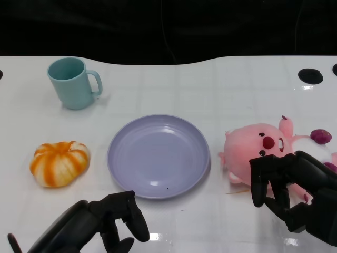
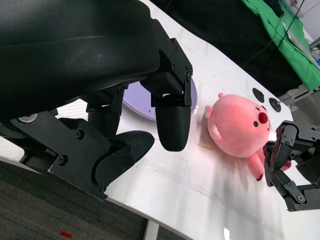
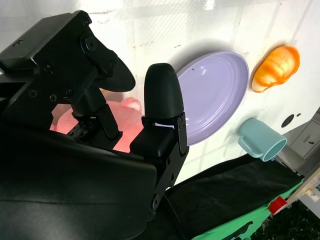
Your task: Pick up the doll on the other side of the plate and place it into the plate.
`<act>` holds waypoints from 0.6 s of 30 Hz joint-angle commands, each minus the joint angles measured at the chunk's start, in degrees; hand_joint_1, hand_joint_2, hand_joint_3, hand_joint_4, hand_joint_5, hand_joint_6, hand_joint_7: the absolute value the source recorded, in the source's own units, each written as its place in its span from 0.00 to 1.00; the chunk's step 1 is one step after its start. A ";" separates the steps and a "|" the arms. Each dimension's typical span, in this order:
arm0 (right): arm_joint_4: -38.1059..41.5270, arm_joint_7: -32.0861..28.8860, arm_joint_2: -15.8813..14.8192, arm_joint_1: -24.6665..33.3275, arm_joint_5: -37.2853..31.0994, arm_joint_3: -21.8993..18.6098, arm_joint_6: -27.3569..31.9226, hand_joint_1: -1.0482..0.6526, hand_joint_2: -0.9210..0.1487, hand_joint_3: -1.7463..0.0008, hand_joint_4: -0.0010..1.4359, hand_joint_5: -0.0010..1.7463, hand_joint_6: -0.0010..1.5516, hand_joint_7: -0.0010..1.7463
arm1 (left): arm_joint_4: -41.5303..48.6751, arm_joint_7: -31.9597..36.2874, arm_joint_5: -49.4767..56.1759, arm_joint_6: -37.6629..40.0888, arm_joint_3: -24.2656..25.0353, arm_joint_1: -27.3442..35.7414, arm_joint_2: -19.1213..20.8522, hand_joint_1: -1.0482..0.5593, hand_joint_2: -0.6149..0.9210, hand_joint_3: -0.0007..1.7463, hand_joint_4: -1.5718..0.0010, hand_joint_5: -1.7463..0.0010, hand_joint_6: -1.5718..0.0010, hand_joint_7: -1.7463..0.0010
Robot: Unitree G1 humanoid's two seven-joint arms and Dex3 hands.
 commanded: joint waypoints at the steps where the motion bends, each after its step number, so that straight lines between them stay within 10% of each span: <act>1: 0.06 0.36 -0.96 -0.51 0.47 -0.21 -0.48 0.62 0.54 0.22 0.61 1.00 0.51 0.87 | 0.14 -0.08 -0.12 -0.30 0.35 -0.08 0.70 0.56 0.79 0.63 0.63 0.00 0.67 0.15; 18: 0.61 0.28 -0.98 -0.74 0.27 -0.18 -0.91 0.62 0.54 0.22 0.61 1.00 0.51 0.86 | 0.06 -0.29 -0.06 0.16 0.39 -0.16 0.89 0.56 0.79 0.63 0.64 0.00 0.67 0.15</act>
